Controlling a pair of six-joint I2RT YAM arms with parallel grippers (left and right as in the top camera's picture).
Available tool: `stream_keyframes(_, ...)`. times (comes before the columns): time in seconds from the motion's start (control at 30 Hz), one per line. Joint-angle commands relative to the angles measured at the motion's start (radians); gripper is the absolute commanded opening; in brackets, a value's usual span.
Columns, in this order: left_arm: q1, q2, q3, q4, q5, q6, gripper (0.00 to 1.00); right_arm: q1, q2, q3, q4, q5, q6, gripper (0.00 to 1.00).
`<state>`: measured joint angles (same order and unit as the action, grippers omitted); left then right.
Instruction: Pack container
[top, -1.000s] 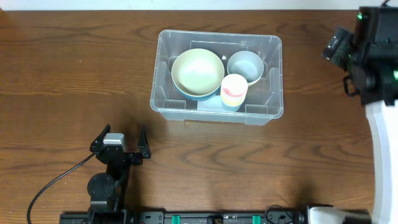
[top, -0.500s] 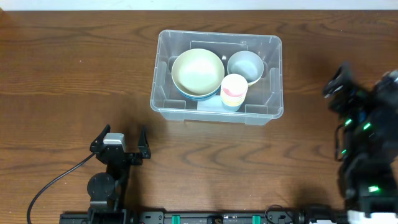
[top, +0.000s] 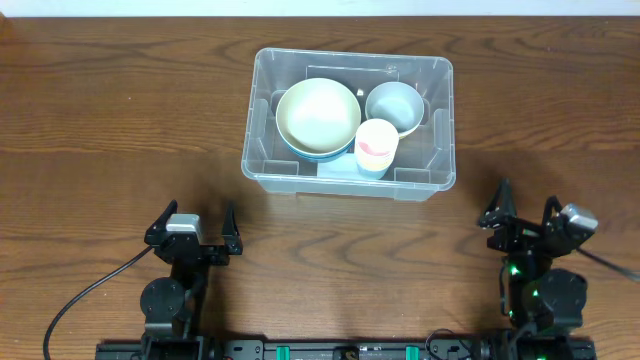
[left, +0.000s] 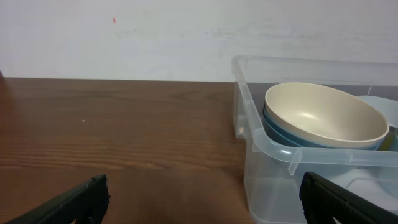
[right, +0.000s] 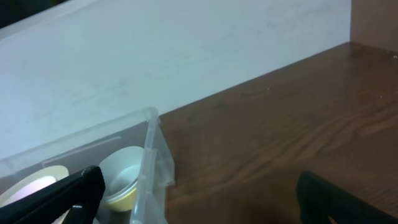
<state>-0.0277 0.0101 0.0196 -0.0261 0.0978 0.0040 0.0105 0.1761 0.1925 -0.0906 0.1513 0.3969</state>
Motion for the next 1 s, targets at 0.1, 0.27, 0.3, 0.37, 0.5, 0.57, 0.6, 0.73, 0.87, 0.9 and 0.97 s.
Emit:
stream_keyframes(0.1,0.006,-0.006,-0.016,-0.037,0.014,0.013,0.98,-0.006,-0.114,-0.097,0.006,-0.009,-0.035,0.99)
stream_keyframes(0.27,0.006,-0.006,-0.016,-0.037,0.014,0.013,0.98,-0.006,-0.158,-0.166,0.006,-0.011,-0.035,0.99)
stream_keyframes(0.3,0.006,-0.006,-0.016,-0.037,0.014,0.013,0.98,-0.006,-0.162,-0.176,0.006,-0.011,-0.035,0.99)
stream_keyframes(0.37,0.006,-0.006,-0.016,-0.037,0.014,0.013,0.98,-0.006,-0.163,-0.181,0.02,-0.01,-0.063,0.99)
stream_keyframes(0.5,0.006,-0.006,-0.016,-0.037,0.014,0.013,0.98,-0.006,-0.165,-0.182,0.018,-0.026,-0.146,0.99)
stream_keyframes(0.57,0.006,-0.006,-0.016,-0.037,0.014,0.013,0.98,-0.006,-0.165,-0.182,0.015,-0.038,-0.195,0.99)
stream_keyframes(0.6,0.006,-0.006,-0.016,-0.037,0.015,0.013,0.98,-0.006,-0.165,-0.182,0.013,-0.04,-0.213,0.99)
stream_keyframes(0.73,0.006,-0.006,-0.016,-0.037,0.014,0.013,0.98,-0.006,-0.165,-0.182,0.013,-0.04,-0.223,0.99)
stream_keyframes(0.87,0.006,-0.006,-0.016,-0.037,0.014,0.013,0.98,-0.006,-0.169,-0.182,0.012,-0.045,-0.226,0.99)
stream_keyframes(0.9,0.006,-0.006,-0.016,-0.037,0.014,0.013,0.98,-0.006,-0.171,-0.182,0.012,-0.043,-0.243,0.99)
stream_keyframes(0.97,0.006,-0.006,-0.016,-0.037,0.014,0.013,0.98,-0.006,-0.171,-0.182,0.012,-0.043,-0.287,0.99)
